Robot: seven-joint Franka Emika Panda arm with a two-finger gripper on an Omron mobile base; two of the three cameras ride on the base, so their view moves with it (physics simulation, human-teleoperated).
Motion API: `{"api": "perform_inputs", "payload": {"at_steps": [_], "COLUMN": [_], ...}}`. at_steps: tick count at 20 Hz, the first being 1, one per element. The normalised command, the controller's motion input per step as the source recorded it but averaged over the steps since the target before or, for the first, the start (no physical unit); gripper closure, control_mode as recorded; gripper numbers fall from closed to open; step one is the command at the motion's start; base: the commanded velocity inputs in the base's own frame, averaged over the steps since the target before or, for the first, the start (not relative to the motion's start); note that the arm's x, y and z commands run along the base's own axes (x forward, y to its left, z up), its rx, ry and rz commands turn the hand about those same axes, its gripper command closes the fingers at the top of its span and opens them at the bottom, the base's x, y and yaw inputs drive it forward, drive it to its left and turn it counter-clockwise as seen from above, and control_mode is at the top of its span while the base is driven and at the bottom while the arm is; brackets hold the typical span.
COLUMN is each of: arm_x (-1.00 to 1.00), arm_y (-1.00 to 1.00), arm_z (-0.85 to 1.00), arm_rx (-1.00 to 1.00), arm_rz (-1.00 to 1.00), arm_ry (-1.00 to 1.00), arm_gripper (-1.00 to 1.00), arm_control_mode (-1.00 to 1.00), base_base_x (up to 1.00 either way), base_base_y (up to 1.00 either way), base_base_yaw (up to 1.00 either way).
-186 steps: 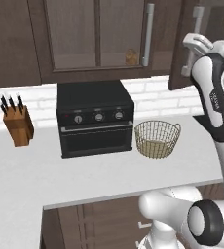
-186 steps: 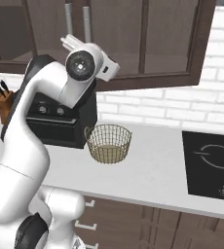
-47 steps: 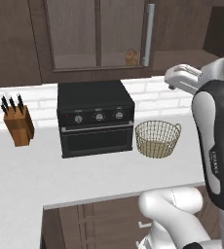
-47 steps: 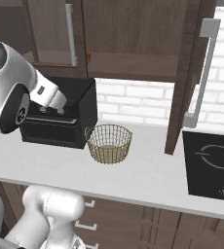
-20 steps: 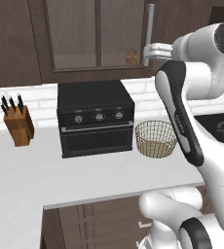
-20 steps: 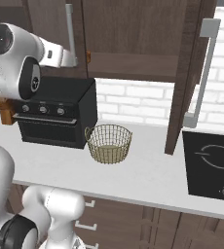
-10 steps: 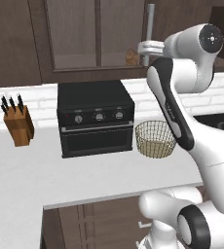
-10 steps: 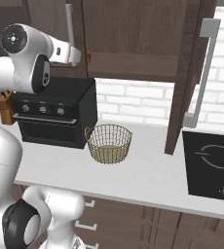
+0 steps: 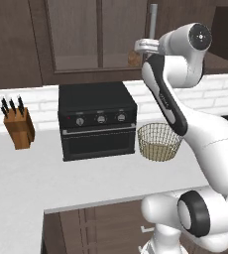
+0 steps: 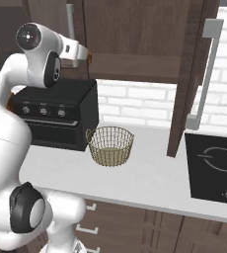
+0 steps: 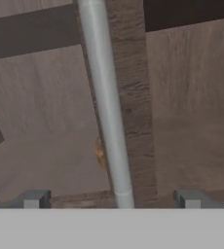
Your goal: Open the cabinet, pick up the bread from the cabinet and place it in the basket. Then move the basket to the dining counter.
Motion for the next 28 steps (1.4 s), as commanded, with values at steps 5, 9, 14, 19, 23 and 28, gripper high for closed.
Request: {"api": "perform_inputs", "payload": {"at_steps": [5,9,14,19,23,28], "arm_x": [0.22,0.27,0.31,0.37,0.41,0.41], "arm_y": [0.0,0.0,0.0,0.0,0.0,0.0], "arm_z": [0.0,0.0,-0.07,-0.13,-0.19,-0.07], "arm_rx": [0.0,0.0,0.0,0.0,0.0,0.0], "arm_rz": [0.0,0.0,0.0,0.0,0.0,0.0], "arm_ry": [0.0,0.0,0.0,0.0,0.0,0.0], "arm_gripper": [-1.0,-1.0,-1.0,-1.0,-1.0,-1.0], "arm_control_mode": [-1.0,-1.0,-1.0,-1.0,-1.0,-1.0], "base_base_x": [0.0,0.0,0.0,0.0,0.0,0.0], "base_base_y": [0.0,0.0,0.0,0.0,0.0,0.0], "base_base_yaw": [0.0,0.0,0.0,0.0,0.0,0.0]}}
